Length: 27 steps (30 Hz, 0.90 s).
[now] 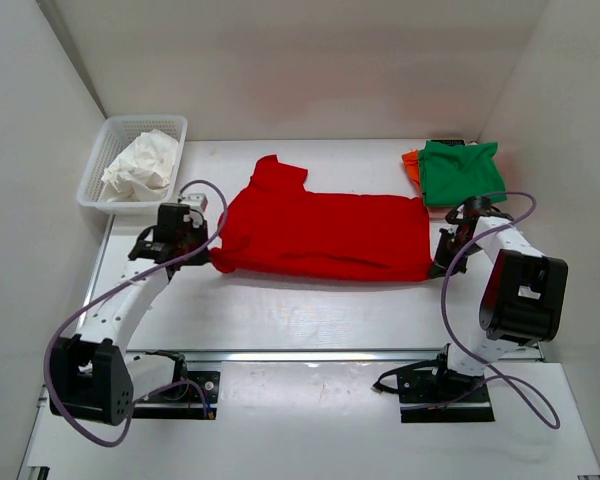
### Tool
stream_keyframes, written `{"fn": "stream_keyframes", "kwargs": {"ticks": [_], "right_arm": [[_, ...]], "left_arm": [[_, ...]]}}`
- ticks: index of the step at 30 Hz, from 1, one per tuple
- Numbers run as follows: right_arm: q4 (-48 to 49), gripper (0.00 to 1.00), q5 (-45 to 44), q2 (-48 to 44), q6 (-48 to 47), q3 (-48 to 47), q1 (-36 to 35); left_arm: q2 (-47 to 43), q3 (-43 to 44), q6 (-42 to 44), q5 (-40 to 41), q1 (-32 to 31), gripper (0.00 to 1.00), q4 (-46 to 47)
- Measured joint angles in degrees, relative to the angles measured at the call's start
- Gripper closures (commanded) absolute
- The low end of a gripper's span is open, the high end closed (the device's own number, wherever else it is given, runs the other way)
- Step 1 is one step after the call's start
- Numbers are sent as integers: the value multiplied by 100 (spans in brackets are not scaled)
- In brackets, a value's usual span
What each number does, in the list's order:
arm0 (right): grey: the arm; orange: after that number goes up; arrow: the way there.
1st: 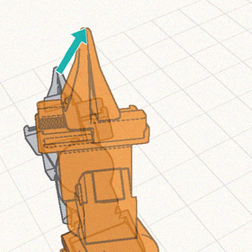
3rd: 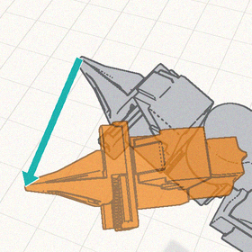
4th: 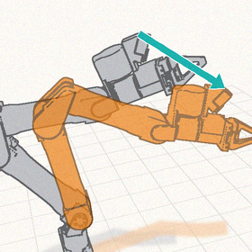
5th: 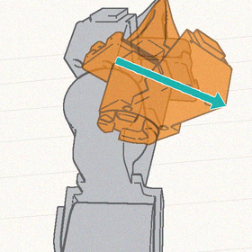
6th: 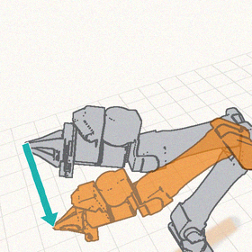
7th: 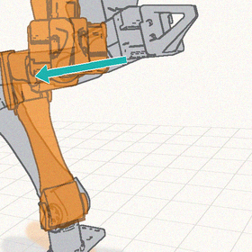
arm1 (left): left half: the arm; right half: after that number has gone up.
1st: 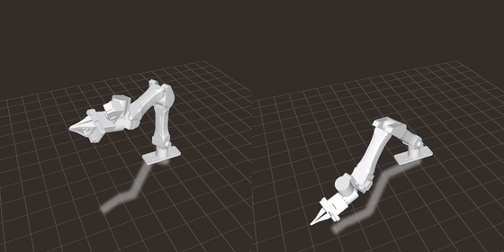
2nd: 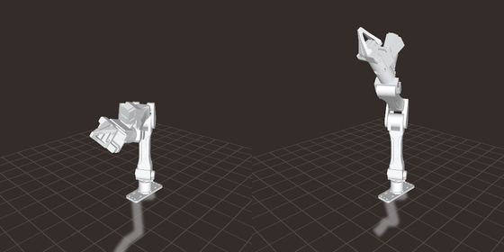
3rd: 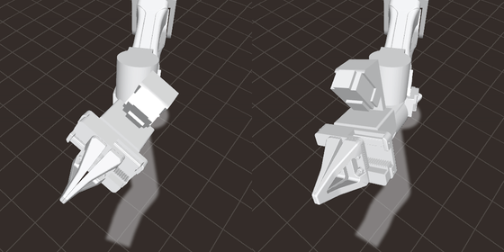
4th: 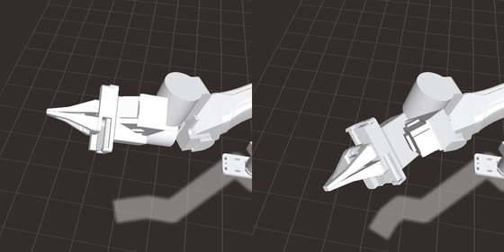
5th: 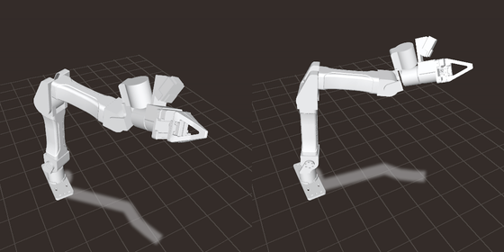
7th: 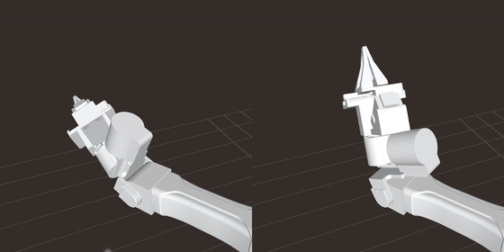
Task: Fold and stack the t-shirts
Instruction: Fold the flattened tshirt in 1/3 of the way
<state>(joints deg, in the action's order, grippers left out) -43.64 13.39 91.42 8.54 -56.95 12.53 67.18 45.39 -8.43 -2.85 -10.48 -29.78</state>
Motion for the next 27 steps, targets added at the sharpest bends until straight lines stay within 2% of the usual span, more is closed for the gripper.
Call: {"fn": "stream_keyframes", "kwargs": {"ticks": [2,5,13,14,15,17,18,22,25,27], "right_arm": [[-42,100,26,0,-24,0,129],[-44,100,9,-4,-109,20,306],[-70,100,13,-251,-170,162,396],[-72,100,11,-269,-170,162,356],[-74,100,11,-280,-170,162,317],[-66,100,13,-286,-166,162,280],[-68,100,17,-286,-166,162,260],[-42,100,13,-286,-168,188,262],[-26,100,11,-286,-181,234,321],[-26,100,2,-289,-216,254,415]], "left_arm": [[-166,105,153,98,181,100,-72],[-461,162,352,269,0,100,-173],[-717,170,437,-11,-11,100,-361],[-634,184,424,-63,-11,95,-420],[-546,188,387,-133,-22,85,-496],[-409,173,219,-304,-59,73,-660],[-374,105,48,-409,-70,71,-684],[-431,-745,-839,-960,44,81,-409],[-415,-1377,-1421,-975,105,81,-291],[-387,-1447,-1700,-905,66,81,-212]]}}
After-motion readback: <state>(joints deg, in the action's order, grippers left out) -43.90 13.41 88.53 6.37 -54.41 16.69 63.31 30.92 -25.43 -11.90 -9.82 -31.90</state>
